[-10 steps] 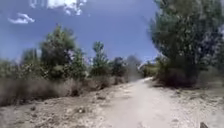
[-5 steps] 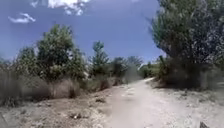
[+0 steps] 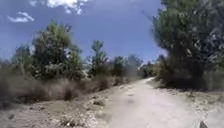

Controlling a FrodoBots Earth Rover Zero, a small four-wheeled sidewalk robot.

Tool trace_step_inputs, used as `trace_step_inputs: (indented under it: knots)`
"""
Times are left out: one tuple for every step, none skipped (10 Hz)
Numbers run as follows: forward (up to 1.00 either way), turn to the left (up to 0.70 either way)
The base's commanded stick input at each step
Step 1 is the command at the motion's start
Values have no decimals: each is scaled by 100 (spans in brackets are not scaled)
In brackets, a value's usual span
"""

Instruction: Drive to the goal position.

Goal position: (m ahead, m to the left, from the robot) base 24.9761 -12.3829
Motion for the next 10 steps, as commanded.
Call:
trace_step_inputs:
  knots:
    - [45,0]
    - [45,0]
    - [45,0]
    - [45,0]
    - [45,0]
    - [45,0]
    - [45,0]
    - [45,0]
    - [45,0]
    - [45,0]
